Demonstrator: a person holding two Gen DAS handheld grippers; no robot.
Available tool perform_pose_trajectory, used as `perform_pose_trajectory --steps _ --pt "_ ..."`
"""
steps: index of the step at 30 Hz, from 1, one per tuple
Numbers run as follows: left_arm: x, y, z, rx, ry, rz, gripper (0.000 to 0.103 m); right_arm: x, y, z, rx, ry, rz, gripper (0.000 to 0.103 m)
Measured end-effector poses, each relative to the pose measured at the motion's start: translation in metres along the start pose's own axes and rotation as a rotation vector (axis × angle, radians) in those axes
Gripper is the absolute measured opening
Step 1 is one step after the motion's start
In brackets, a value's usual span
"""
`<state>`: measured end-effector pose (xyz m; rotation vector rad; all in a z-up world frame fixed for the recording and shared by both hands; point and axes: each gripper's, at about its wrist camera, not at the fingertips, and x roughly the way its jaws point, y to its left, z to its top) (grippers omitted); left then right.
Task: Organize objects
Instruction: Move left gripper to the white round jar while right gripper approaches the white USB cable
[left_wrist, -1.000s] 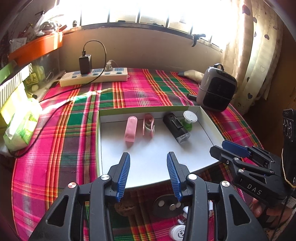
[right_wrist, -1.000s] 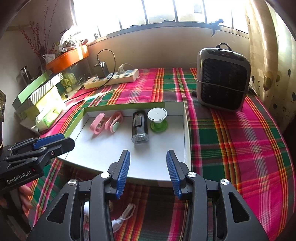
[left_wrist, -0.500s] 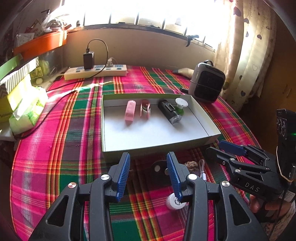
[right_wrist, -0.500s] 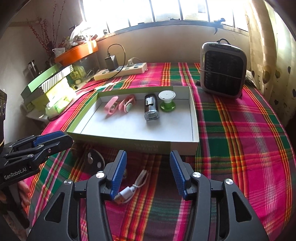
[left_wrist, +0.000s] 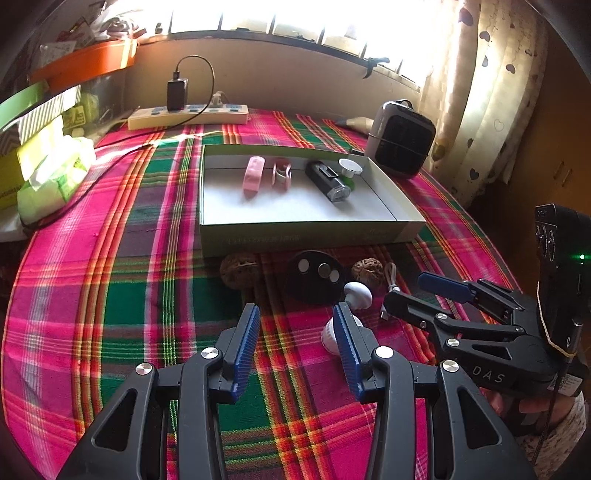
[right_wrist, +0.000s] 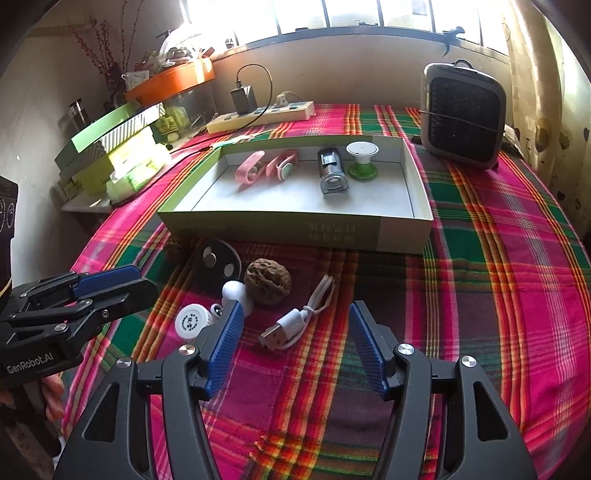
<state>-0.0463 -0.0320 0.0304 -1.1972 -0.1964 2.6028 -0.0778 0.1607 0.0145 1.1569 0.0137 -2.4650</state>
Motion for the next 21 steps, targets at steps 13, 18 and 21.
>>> perform_pose_trajectory --steps 13,18,21 --pt "0.004 -0.002 -0.014 -0.002 0.029 -0.026 0.04 0.01 0.005 -0.008 -0.068 0.052 -0.136 0.06" --pt "0.007 -0.008 -0.015 0.012 0.037 -0.04 0.04 0.005 -0.006 -0.011 -0.057 0.055 -0.177 0.06" --pt "0.01 -0.011 -0.015 0.017 0.047 -0.044 0.04 0.0 -0.015 -0.012 -0.042 0.053 -0.198 0.06"
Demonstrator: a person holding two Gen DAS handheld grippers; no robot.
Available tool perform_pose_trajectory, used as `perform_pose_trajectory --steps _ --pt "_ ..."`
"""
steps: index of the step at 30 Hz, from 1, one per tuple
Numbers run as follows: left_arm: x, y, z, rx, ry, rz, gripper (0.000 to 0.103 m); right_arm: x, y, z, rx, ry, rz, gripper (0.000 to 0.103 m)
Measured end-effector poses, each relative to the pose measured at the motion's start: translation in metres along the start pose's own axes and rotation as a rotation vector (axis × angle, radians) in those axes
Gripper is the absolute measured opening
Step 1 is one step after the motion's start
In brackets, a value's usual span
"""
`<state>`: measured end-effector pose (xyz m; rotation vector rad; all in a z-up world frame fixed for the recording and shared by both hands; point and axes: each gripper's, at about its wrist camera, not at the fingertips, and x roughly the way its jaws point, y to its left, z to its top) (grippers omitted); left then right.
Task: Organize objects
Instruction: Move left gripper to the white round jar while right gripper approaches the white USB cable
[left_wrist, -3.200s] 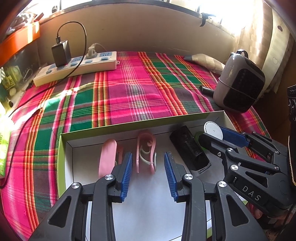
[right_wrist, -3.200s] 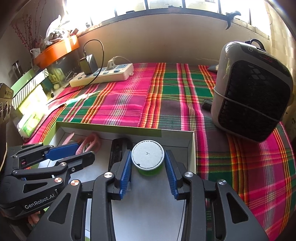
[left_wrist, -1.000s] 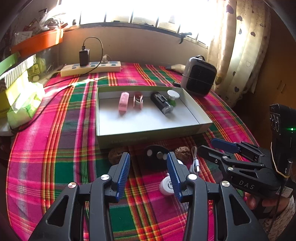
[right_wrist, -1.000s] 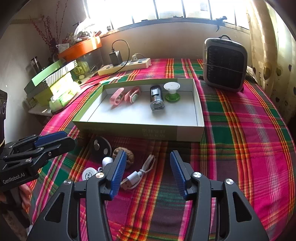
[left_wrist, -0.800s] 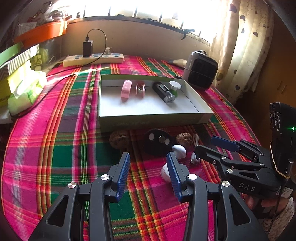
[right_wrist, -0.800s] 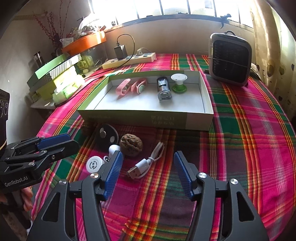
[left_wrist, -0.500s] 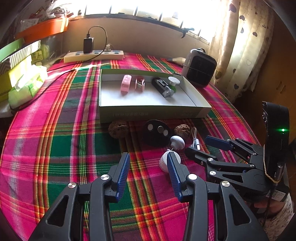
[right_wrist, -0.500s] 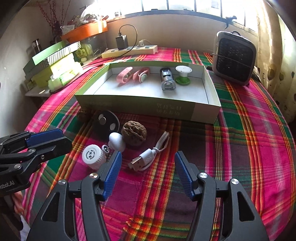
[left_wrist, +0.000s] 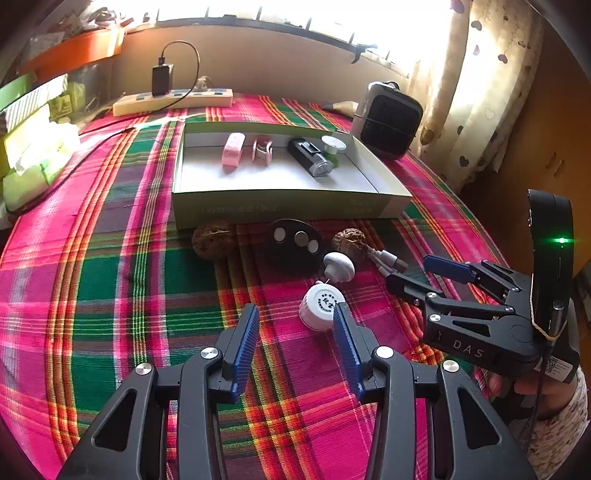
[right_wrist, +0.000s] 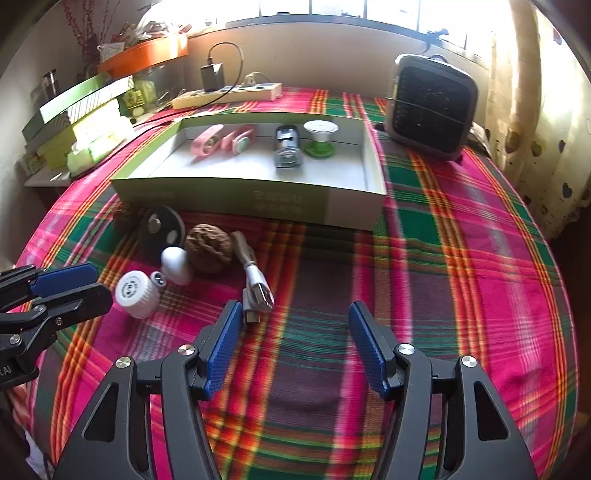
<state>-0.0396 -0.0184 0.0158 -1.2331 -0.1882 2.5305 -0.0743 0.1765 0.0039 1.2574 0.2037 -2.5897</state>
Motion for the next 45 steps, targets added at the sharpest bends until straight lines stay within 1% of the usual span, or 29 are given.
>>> perform_pose_trajectory --steps 2,6,11,29,33,38,42,45 --pt "0.003 -0.001 0.0 -0.001 0.007 -0.004 0.04 0.0 -0.005 -0.001 0.006 0.002 -0.006 0.061" --pt "0.007 -0.005 0.0 0.007 0.017 -0.012 0.042 0.0 -0.007 -0.001 -0.001 0.002 0.01 0.061" --pt "0.012 -0.009 0.0 0.014 0.029 -0.008 0.043 0.002 -0.002 0.001 -0.027 0.0 0.057 0.061" --pt "0.023 -0.019 0.007 0.074 0.031 0.051 0.043 0.012 0.009 0.013 -0.118 0.001 0.109 0.061" --pt "0.024 -0.018 0.007 0.073 0.029 0.052 0.043 0.015 0.009 0.016 -0.137 0.001 0.12 0.06" --pt "0.024 -0.016 0.008 0.06 0.025 0.053 0.042 0.016 0.01 0.018 -0.157 0.0 0.134 0.06" --pt "0.025 -0.017 0.009 0.062 0.023 0.065 0.038 0.016 0.01 0.018 -0.162 -0.001 0.137 0.06" --pt "0.025 -0.016 0.009 0.065 0.021 0.073 0.035 0.015 0.012 0.017 -0.168 -0.003 0.145 0.054"
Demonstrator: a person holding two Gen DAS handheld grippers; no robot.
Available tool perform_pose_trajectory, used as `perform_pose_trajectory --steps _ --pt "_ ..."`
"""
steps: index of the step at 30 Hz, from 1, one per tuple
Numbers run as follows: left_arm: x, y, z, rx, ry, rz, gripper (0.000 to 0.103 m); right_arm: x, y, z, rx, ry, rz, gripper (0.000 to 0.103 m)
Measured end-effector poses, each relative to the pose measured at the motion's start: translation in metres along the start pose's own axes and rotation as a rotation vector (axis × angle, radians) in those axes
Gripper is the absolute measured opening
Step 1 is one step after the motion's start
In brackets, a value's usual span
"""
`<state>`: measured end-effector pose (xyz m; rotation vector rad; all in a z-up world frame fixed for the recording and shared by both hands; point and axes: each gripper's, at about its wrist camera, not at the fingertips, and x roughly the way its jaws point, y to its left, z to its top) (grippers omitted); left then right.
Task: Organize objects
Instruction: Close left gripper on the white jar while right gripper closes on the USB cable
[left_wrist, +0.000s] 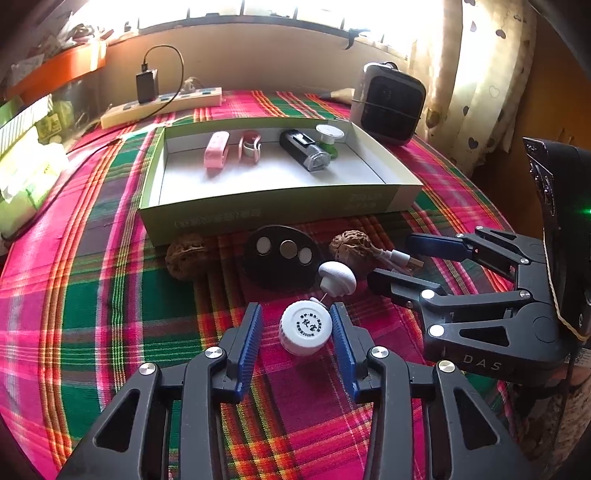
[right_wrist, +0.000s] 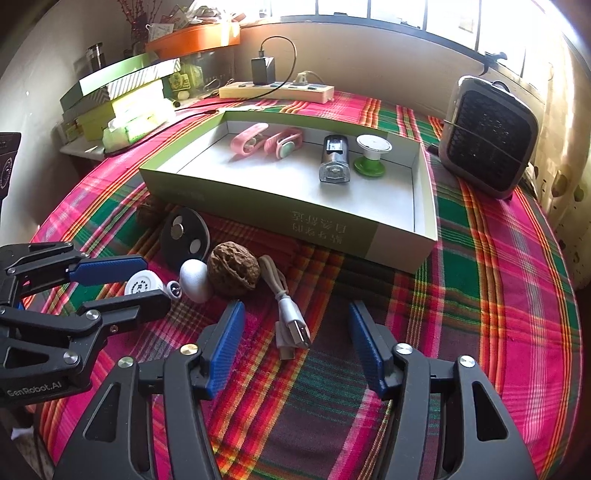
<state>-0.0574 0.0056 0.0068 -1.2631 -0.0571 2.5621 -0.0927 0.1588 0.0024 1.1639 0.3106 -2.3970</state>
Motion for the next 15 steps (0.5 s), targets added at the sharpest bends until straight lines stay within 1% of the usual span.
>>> perform_pose_trajectory --steps 2,7,8,12,14,15 --pt "0.0 0.0007 0.0 -0.002 -0.001 0.003 0.034 -0.0007 0.0022 -0.0002 -0.009 -0.002 0.003 0.049" --pt "0.0003 0.0021 0.0 -0.005 -0.002 0.016 0.027 -0.0013 0.0047 -0.0001 -0.016 -0.006 0.012 0.041" --pt "0.0004 0.0027 0.0001 -0.006 -0.002 0.015 0.027 -0.0014 0.0051 0.0 -0.017 -0.006 0.012 0.038" --pt "0.0007 0.0029 0.0002 -0.007 -0.003 0.014 0.027 -0.0017 0.0068 0.0002 -0.026 -0.008 0.017 0.033" --pt "0.0008 0.0029 0.0002 -0.008 -0.003 0.014 0.027 -0.002 0.007 0.0003 -0.027 -0.009 0.013 0.025" --pt "0.0009 0.0029 0.0002 -0.008 -0.003 0.013 0.027 -0.0021 0.0071 0.0001 -0.027 -0.01 0.016 0.024"
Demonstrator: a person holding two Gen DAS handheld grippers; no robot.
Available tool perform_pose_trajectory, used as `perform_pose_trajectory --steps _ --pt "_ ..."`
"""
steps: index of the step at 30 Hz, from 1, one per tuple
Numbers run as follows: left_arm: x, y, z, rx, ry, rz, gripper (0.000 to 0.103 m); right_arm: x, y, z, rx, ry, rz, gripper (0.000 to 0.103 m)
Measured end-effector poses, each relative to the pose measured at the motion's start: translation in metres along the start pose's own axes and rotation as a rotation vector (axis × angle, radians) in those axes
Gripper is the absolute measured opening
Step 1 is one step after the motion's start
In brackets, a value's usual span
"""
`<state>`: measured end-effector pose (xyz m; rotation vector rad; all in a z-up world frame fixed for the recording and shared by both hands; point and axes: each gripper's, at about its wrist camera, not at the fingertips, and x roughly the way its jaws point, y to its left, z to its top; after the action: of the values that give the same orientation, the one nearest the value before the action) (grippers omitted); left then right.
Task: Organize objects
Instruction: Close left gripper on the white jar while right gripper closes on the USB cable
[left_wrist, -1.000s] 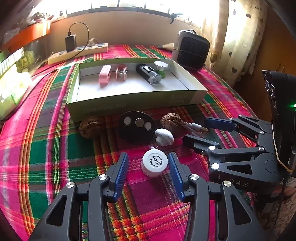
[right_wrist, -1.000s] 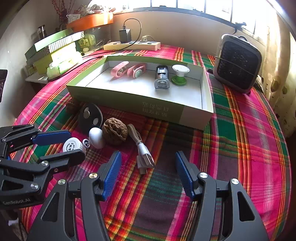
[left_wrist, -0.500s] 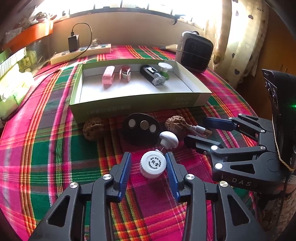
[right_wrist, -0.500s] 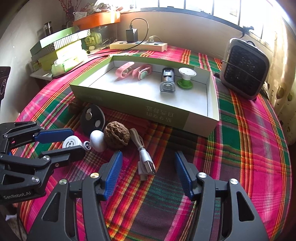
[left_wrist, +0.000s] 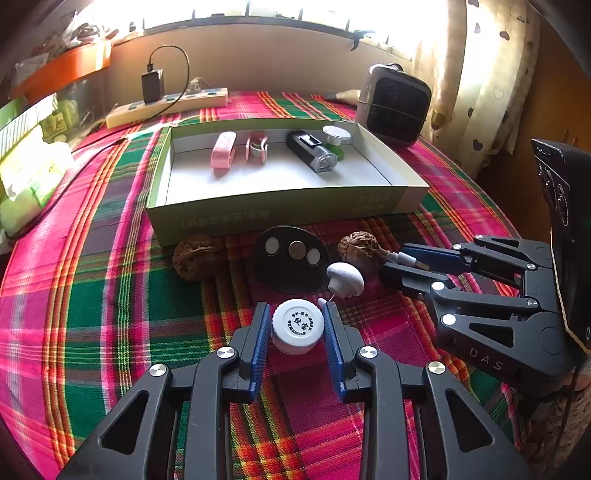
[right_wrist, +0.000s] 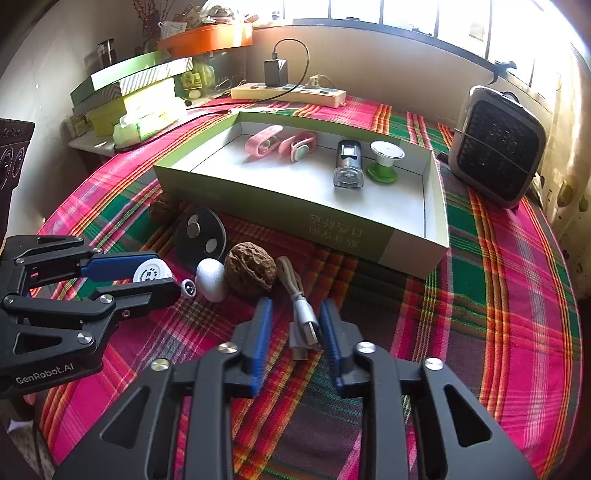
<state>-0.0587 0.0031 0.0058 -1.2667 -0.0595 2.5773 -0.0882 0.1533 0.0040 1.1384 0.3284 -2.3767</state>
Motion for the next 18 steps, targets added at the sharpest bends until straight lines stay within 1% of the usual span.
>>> perform_pose_trajectory --steps 2,4,18 --pt "-0.0002 -0.0001 0.0001 -0.001 -0.001 0.0 0.027 0.0 0.0017 0.0 -0.007 0.0 0.004 0.018" --pt "-0.0003 0.0 0.0001 0.0 -0.001 0.0 0.027 0.0001 0.0039 0.0002 -0.017 -0.001 0.001 0.017" --pt "-0.0013 0.001 0.0 -0.004 -0.001 -0.002 0.027 0.0002 0.0043 -0.0004 -0.014 -0.002 0.001 0.017"
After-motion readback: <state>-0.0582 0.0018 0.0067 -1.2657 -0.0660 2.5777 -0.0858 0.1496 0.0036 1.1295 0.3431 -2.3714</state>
